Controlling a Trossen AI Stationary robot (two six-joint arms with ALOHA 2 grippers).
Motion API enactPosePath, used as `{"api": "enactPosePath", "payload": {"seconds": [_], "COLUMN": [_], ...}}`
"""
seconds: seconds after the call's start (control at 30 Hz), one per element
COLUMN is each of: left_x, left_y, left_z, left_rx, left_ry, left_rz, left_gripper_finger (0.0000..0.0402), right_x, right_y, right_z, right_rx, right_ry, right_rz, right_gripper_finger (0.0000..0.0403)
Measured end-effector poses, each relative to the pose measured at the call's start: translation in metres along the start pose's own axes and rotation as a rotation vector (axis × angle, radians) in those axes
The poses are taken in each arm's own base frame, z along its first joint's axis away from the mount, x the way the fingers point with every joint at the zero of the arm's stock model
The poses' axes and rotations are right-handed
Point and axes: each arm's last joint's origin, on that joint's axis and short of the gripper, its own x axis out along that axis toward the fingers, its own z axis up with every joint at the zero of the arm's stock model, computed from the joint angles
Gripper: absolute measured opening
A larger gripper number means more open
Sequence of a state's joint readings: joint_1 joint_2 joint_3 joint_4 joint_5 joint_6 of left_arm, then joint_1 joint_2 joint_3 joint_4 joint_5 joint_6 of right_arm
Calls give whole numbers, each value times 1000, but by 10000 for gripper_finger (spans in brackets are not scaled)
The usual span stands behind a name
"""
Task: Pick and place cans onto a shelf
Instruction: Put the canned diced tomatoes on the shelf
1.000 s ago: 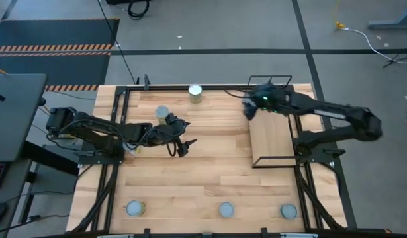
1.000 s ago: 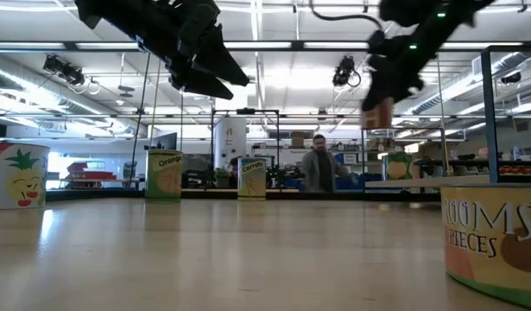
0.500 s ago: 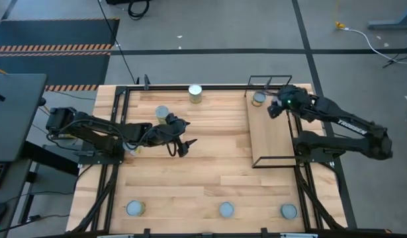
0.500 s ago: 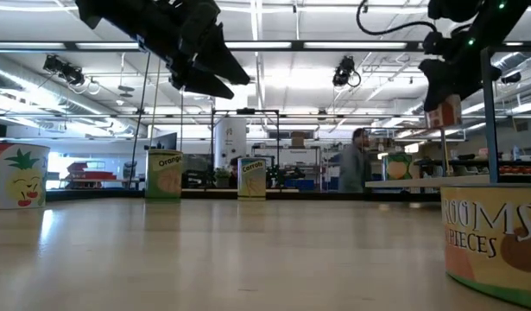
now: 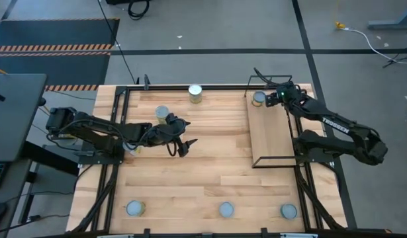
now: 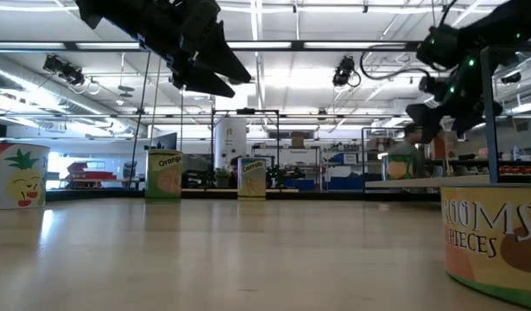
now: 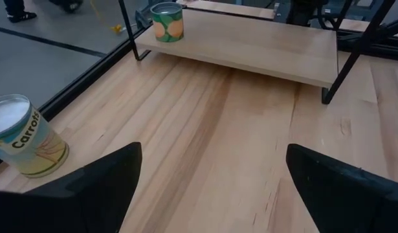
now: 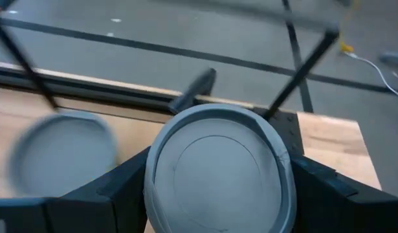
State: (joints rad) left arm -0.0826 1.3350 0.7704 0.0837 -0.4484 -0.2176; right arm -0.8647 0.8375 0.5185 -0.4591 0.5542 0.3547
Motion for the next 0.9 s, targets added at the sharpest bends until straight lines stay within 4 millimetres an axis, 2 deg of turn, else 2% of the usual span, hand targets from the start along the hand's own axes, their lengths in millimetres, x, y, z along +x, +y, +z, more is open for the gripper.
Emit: {"api": "enactPosePath", "payload": {"seconds": [0.33, 0.53, 0.67, 0.9], "left_x": [0, 0, 0, 0], "left_y": [0, -1, -1, -1], "left_z": [1, 3, 3, 2], "left_rx": [-5, -13, -12, -11], "left_ry": [-10, -25, -23, -23], "left_rz": [-3, -7, -13, -13], "left_gripper_finger": [389, 389, 389, 389], "right_x": [20, 31, 34, 29], "right_y": [3, 4, 5, 6], "right_z": [-21, -35, -37, -35], "right_rx": [65, 128, 171, 184], "right_ry": [16, -37, -72, -112], "right_rz": [7, -41, -33, -8], "right_gripper_finger": [289, 327, 346, 348]}}
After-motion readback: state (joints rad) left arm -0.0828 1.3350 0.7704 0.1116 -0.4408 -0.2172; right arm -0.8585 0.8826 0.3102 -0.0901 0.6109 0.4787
